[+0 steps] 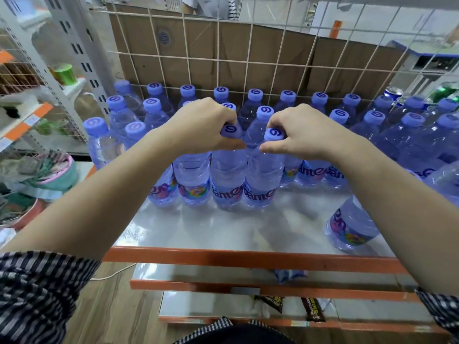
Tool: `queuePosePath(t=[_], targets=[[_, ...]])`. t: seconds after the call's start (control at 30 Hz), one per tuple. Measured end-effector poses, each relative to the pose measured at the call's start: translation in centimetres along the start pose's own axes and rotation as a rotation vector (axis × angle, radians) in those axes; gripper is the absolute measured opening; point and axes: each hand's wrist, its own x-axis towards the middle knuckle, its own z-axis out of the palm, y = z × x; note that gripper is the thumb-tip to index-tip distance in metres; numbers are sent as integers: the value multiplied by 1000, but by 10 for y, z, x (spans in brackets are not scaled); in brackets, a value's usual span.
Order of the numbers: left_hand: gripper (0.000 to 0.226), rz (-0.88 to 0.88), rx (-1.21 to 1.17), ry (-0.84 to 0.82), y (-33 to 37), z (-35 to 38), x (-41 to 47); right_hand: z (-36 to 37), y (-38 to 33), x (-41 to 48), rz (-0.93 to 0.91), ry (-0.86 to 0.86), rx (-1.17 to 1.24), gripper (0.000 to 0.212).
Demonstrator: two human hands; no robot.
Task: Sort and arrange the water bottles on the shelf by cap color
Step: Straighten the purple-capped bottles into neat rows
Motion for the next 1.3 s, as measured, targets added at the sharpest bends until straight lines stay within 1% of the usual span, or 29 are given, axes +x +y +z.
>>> queuePosePath(t=[0.07, 0.17, 0.23, 0.3, 0.43, 0.5, 0.6, 0.7, 0.87, 1.03, 1.17, 1.23, 1.3], targets=[[51, -32, 76, 22, 2, 1, -2, 1, -1, -1, -1, -7, 1, 41], [53, 8, 132, -19, -1, -7, -8, 0, 0, -2, 7, -20, -20, 38], [49, 60, 84, -75, -9, -18, -15, -3, -2, 0, -1, -23, -83, 37], [44, 85, 26, -89, -19, -31, -25, -9, -10, 4, -46, 6, -116, 36], [40, 20, -1, -111, -36, -45, -43, -9, -42, 18, -189, 55, 11, 39], [40, -6, -17, -114, -37, -44, -47, -3, -53, 25, -224, 55, 18, 38], [35, -51, 58, -94, -35, -36, -47, 3, -58, 31, -208, 47, 3, 35], [48, -109, 152, -77, -33, -29, -48, 2, -58, 32, -199, 33, 10, 32], [55, -92, 174, -72, -34, -29, -48, 4, -59, 31, -183, 59, 17, 30], [60, -99, 268, -82, -33, -30, -46, 7, -61, 29, -147, 87, 22, 28], [53, -91, 194, -63, -33, -33, -53, 10, -62, 28, -146, 104, 4, 27], [49, -73, 157, -69, -35, -39, -60, 11, -63, 30, -142, 89, -17, 27], [44, -42, 112, -35, -38, -48, -67, 8, -66, 32, -136, 65, -33, 27]])
